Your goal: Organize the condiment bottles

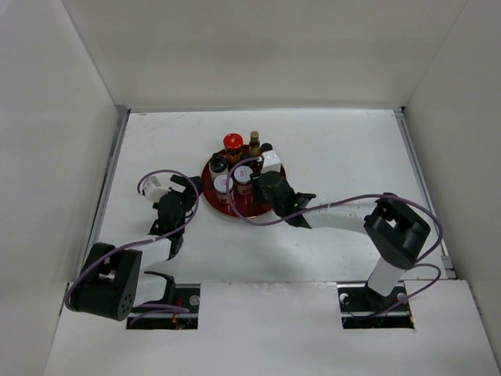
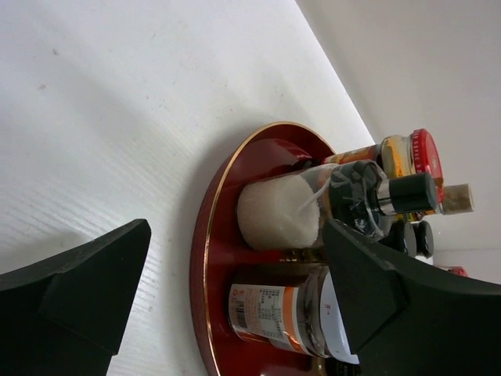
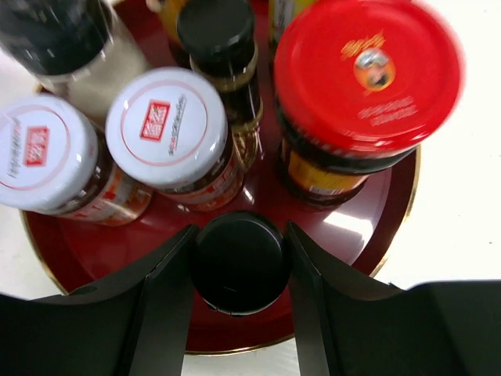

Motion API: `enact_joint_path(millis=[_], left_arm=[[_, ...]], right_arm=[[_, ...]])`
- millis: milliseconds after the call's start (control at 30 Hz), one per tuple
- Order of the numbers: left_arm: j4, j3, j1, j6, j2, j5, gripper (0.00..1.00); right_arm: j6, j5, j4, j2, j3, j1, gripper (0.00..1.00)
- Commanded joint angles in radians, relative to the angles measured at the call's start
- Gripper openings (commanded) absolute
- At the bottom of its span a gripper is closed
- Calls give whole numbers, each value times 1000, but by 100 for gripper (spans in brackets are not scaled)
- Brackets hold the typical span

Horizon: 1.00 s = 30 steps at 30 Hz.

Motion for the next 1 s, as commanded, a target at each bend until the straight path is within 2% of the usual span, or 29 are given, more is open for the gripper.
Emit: enact_joint_path(millis=[0,300,533,567,667,800,967], left_arm=[[41,22,9,9,27,4,99],[-37,36,25,3,2,-8,100],[-110,42,28,23,-56,-12,100],[-129,44,25,28,-61,-13,100],[-170,44,12,34,-76,-21,100],[-234,45,-14,57,-162,-19,100],[-397,68,-44,78,-268,-64,100]], right_arm=[[-29,37,70,15,50,24,47],[-15,43,60,-14,35,31,81],[-31,54,155,-170,-83,53,93],[-31,57,181,-189,-106,53,98],[-32,104,226,-242,-162,47,100],[-84,259,286,-275,-203,41,100],[-158,405,327,-304,-225,35,100]])
